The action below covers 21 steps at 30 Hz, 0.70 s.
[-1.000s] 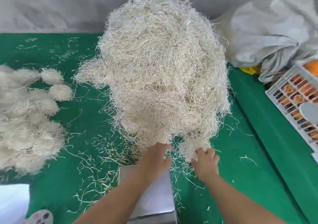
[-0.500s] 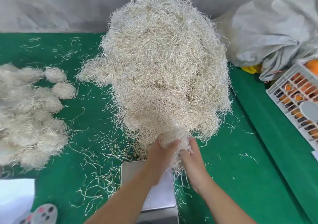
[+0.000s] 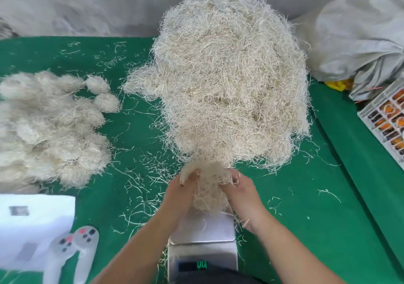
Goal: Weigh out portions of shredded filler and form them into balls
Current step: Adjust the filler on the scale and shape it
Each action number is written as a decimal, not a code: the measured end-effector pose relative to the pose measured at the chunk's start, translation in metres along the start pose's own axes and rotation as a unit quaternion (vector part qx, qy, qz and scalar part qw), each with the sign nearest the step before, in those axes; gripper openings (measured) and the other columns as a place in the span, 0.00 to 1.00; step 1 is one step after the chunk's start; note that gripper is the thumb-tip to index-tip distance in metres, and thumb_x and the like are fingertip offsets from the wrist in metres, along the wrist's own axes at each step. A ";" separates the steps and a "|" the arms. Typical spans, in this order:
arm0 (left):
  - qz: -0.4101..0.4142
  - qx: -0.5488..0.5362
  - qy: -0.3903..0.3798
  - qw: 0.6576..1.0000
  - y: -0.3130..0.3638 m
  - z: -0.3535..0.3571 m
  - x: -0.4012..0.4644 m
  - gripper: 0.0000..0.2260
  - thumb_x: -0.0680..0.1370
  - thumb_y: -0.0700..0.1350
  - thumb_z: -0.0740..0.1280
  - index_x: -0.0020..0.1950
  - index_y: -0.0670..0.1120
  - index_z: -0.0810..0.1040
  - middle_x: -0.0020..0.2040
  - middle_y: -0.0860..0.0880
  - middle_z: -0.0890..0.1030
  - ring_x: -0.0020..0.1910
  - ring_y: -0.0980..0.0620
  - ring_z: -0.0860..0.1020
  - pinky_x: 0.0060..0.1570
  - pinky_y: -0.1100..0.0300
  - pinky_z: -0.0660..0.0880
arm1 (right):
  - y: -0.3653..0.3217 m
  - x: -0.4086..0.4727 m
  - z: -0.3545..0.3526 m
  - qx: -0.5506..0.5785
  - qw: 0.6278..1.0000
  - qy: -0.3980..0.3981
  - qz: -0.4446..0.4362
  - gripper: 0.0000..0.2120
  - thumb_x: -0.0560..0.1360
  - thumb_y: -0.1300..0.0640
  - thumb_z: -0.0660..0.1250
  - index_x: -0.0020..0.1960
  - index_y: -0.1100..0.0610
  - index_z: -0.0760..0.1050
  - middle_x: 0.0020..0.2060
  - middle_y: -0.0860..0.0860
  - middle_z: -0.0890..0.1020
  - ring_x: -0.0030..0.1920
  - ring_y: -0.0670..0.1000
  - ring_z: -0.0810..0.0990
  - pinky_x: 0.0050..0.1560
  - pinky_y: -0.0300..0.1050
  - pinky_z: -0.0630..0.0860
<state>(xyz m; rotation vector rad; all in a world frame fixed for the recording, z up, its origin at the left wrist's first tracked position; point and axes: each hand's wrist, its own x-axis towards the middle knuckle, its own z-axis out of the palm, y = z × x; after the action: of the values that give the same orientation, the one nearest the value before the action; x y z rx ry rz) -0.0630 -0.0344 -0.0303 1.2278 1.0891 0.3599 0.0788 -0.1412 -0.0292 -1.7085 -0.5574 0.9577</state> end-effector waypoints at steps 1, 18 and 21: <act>-0.008 -0.017 0.012 1.000 -0.006 -0.005 -0.001 0.11 0.84 0.58 0.63 0.54 0.55 0.83 0.46 0.57 0.88 0.44 0.58 0.86 0.43 0.61 0.77 | 0.003 0.001 0.000 0.016 1.000 0.014 0.022 0.11 0.80 0.59 0.67 0.55 0.47 0.84 0.49 0.49 0.88 0.49 0.51 0.88 0.47 0.47 0.85; 0.003 0.049 -0.019 0.999 -0.033 -0.014 -0.007 0.22 0.71 0.68 0.72 0.58 0.58 0.79 0.50 0.57 0.87 0.46 0.54 0.87 0.50 0.48 0.84 | 0.019 0.006 0.012 -0.042 0.993 -0.040 0.100 0.05 0.81 0.51 0.70 0.53 0.49 0.83 0.44 0.47 0.88 0.44 0.50 0.88 0.47 0.49 0.84; 0.023 0.237 0.040 0.970 -0.048 -0.022 -0.002 0.28 0.68 0.79 0.64 0.53 0.58 0.79 0.46 0.59 0.86 0.47 0.53 0.85 0.61 0.43 0.76 | 0.028 0.010 0.008 -0.108 0.991 -0.010 0.078 0.05 0.79 0.48 0.73 0.48 0.49 0.81 0.38 0.43 0.84 0.31 0.40 0.80 0.36 0.36 0.76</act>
<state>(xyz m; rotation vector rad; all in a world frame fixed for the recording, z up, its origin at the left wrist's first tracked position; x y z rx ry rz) -0.0964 -0.0405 -0.0700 1.6738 1.2611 0.1868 0.0758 -0.1393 -0.0598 -1.9613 -0.5625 1.0573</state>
